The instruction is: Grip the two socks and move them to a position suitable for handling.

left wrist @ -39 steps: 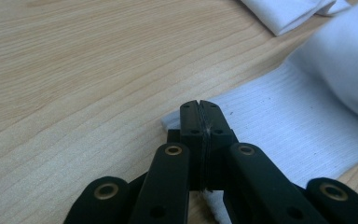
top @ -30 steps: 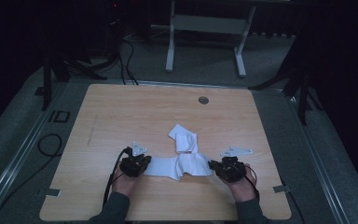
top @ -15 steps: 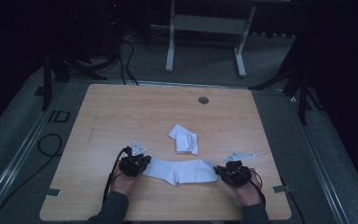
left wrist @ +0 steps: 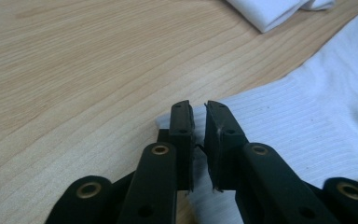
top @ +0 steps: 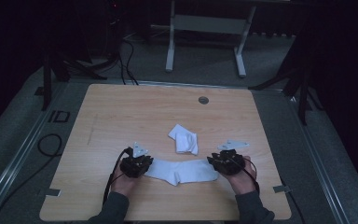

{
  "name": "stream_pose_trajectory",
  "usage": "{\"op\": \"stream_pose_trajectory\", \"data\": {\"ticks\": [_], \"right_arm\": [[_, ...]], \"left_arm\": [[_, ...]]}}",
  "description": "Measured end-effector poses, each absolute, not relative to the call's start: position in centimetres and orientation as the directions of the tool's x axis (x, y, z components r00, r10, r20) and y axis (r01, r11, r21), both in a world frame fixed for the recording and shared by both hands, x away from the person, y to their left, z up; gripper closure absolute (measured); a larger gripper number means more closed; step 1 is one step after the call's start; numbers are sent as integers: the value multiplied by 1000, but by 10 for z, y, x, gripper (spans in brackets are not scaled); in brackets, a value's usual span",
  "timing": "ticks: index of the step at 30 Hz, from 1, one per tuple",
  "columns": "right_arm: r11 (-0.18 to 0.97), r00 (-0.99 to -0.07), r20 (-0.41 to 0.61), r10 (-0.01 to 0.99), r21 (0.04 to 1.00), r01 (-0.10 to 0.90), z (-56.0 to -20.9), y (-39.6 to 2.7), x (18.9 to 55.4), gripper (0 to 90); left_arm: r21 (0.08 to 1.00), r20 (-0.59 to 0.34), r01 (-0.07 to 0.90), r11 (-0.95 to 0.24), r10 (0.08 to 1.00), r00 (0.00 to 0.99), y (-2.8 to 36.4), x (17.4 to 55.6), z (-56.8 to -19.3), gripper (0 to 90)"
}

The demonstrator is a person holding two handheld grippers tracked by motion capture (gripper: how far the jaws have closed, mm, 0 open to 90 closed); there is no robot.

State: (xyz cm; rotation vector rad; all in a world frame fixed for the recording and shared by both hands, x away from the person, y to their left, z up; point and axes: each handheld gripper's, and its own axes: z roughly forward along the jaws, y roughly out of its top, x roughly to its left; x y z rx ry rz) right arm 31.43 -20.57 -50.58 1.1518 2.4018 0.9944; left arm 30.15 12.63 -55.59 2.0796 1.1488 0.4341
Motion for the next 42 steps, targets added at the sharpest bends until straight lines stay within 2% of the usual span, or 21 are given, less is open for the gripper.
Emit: {"op": "stream_pose_trajectory", "data": {"ticks": [3,10,20,22,23,24,25,26,27,32,42], "right_arm": [[453,-646,18,763,699,554,-505,-188,331,673],[430,-642,68,764,688,585,-511,-169,359,647],[379,-581,106,807,662,647,-523,-147,392,586],[376,-573,115,811,649,662,-526,-146,397,595],[374,-571,121,812,643,668,-528,-145,399,629],[394,-579,106,809,632,667,-530,-143,403,758],[402,-583,103,806,627,667,-531,-143,405,811],[402,-583,103,806,627,667,-531,-143,405,811],[417,-582,87,808,615,670,-533,-142,408,877],[436,-587,85,805,586,683,-540,-143,412,882],[493,-649,78,756,584,644,-543,-128,403,883]], "left_arm": [[728,-51,593,-343,836,546,126,301,-555,778],[735,-47,589,-337,840,540,129,300,-552,766],[741,-46,589,-324,850,525,132,299,-551,763],[740,-52,593,-317,852,521,133,300,-551,763],[739,-51,594,-317,853,519,133,300,-551,763],[739,-51,595,-317,854,517,132,300,-552,764],[738,-50,595,-318,854,518,131,300,-552,764],[737,-46,593,-323,852,521,131,300,-552,764],[738,-47,594,-322,852,521,131,300,-552,764],[739,-46,595,-317,857,514,132,301,-552,765],[744,-46,595,-303,866,498,134,301,-551,767]]}}
